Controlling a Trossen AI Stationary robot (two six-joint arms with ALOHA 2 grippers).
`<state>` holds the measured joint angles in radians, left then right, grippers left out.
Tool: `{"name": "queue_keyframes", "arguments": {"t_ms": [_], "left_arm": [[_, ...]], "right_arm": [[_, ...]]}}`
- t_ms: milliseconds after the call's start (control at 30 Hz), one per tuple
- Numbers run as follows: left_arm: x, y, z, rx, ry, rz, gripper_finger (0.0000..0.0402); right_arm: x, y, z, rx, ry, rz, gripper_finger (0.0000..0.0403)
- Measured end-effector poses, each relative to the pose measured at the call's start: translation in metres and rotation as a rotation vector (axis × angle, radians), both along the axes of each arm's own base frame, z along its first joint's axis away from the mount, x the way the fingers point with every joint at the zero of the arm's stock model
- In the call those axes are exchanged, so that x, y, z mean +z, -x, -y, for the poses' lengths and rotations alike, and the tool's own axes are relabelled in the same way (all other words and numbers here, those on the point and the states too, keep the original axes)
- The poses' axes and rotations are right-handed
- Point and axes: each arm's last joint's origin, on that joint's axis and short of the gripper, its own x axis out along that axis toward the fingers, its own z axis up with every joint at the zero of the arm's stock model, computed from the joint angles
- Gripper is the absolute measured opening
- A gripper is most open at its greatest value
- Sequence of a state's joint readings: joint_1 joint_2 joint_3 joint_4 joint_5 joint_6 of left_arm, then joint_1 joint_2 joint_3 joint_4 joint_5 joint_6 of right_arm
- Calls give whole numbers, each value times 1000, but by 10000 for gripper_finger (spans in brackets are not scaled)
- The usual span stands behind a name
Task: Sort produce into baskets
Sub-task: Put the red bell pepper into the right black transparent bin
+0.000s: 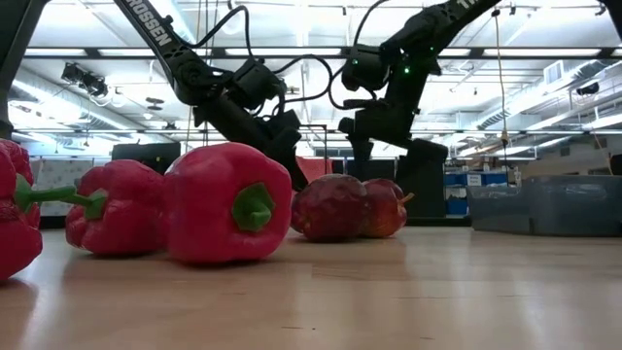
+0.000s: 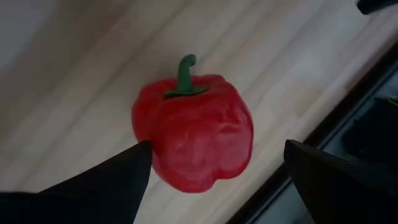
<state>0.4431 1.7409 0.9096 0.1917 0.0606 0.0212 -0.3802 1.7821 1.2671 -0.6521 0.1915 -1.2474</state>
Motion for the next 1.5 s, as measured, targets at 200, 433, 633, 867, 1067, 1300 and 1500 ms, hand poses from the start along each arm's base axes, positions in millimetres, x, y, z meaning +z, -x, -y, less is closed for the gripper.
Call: {"name": "queue_keyframes", "arguments": {"t_ms": [200,433,633,867,1067,1300,1500], "left_arm": [[0,0,0,-9,-11,-7,153],[0,0,0,-14,-19,-8,153],[0,0,0,-16,-18,-14,153],[0,0,0,-45,-36,-7,153],[11,-8,2,-164,-13,144,153],[30,-15,0,-178,-37,355,153],[37,-17,0,-206,-98,417,152]], "right_arm": [[-7,1,6,10,-52,6,397],[-38,-7,20,-16,-96,-24,400],[-48,-2,22,-144,-191,-22,398],[-42,-3,25,-379,-192,59,336],[-8,-2,22,-502,-232,251,333],[41,3,3,-606,-291,495,334],[63,6,-14,-582,-291,569,334]]}}
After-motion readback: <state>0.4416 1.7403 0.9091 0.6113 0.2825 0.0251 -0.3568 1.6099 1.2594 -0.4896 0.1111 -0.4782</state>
